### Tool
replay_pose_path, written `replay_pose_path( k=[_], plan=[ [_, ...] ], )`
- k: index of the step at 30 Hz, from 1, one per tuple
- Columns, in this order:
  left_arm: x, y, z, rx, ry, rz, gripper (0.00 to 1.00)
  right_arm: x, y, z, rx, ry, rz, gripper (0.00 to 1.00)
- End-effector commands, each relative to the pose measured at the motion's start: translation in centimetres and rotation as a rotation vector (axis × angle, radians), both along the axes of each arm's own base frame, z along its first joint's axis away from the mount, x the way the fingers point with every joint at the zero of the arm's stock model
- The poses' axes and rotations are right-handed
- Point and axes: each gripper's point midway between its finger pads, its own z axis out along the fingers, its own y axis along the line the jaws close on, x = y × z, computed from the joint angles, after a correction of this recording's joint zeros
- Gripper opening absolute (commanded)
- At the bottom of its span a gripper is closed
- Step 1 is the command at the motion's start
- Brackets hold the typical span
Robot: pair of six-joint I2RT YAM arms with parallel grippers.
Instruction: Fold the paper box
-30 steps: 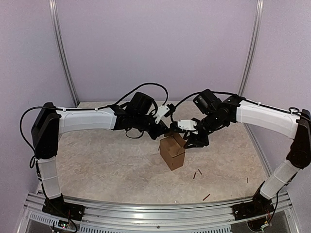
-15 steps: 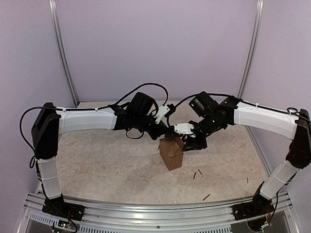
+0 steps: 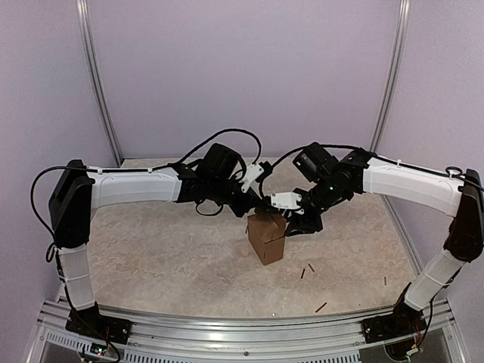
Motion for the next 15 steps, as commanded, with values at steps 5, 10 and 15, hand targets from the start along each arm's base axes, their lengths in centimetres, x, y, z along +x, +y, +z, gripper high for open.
replay_pose_path(
  k=[5,10,15],
  plan=[
    [0.0,1.6,-0.6,0.051,0.019,0.019,0.01,0.2,0.4,-0.1,-0.019,0.011,-0.016,0.42],
    [0.1,1.7,0.2,0.037,0.030,0.035,0.00,0.8,0.4,0.1,-0.034,-0.001,-0.034,0.41],
    [-0.2,1.8,0.7,0.029,0.041,0.036,0.00,0.9,0.3,0.2,-0.041,-0.009,-0.039,0.40]
  ],
)
